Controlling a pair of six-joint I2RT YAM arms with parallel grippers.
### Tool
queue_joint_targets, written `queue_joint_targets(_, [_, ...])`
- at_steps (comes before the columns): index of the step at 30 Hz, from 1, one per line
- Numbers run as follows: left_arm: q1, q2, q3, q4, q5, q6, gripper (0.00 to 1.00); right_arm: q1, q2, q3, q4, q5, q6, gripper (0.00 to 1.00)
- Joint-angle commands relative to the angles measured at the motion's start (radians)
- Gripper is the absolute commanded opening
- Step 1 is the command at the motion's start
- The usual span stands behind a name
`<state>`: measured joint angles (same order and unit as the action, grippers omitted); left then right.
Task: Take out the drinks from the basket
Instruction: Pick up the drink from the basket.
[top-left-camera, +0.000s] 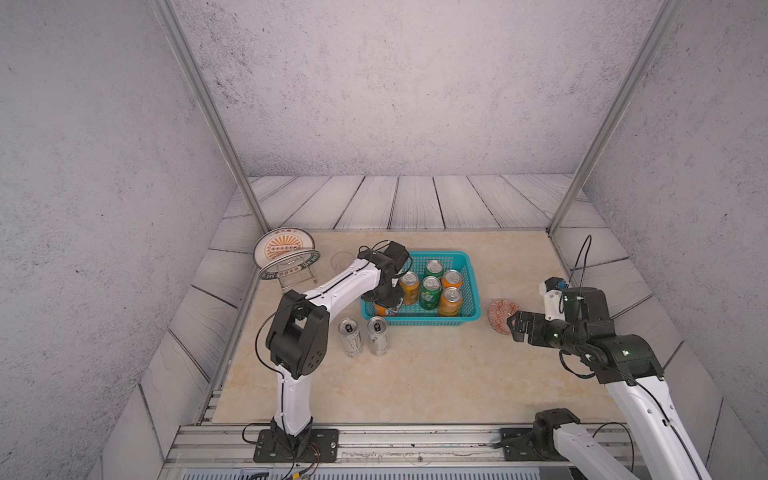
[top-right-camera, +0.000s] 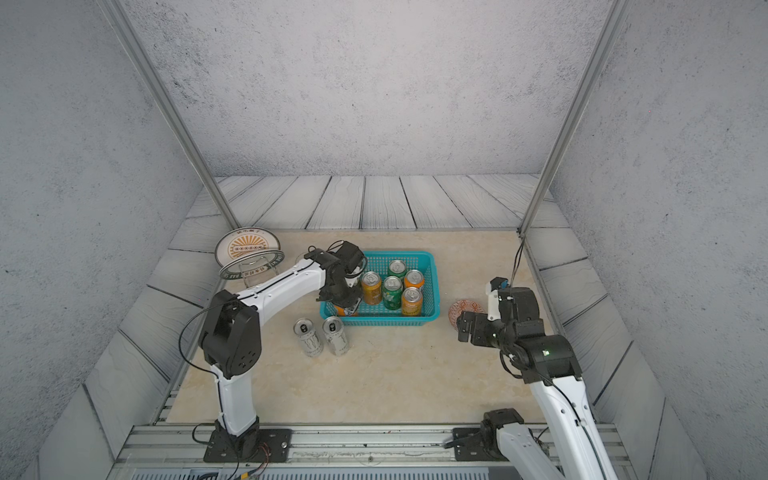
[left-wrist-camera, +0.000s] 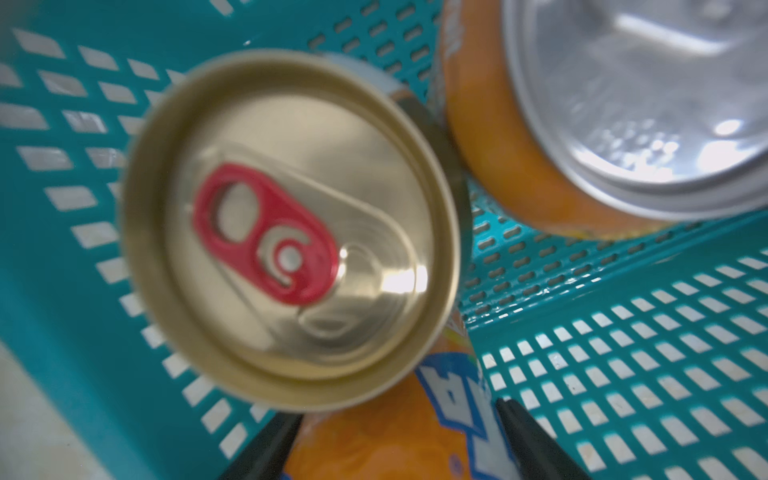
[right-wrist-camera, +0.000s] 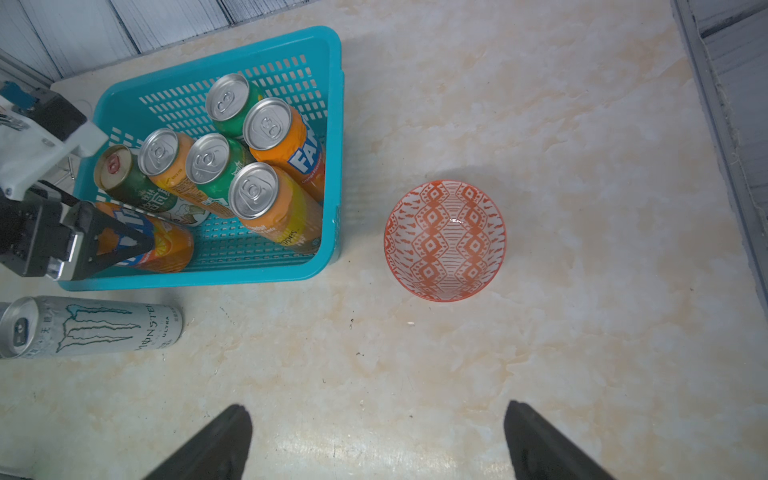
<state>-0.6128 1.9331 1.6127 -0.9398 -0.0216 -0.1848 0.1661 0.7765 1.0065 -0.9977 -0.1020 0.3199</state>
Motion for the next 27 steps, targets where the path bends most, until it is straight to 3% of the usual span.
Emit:
queue_joint_targets(1, [0.001, -0.073, 0.015, -0.041, 0.012, -0.005, 0.65, -0.003, -0.007, -0.002, -0.003, 0.004, -0.003, 0.99])
queue_joint_targets(27, [-0.046, -0.280, 0.116, -0.139, 0.050, -0.018, 0.64, -0.004, -0.035, 0.000, -0.021, 0.009, 0.002, 0.99])
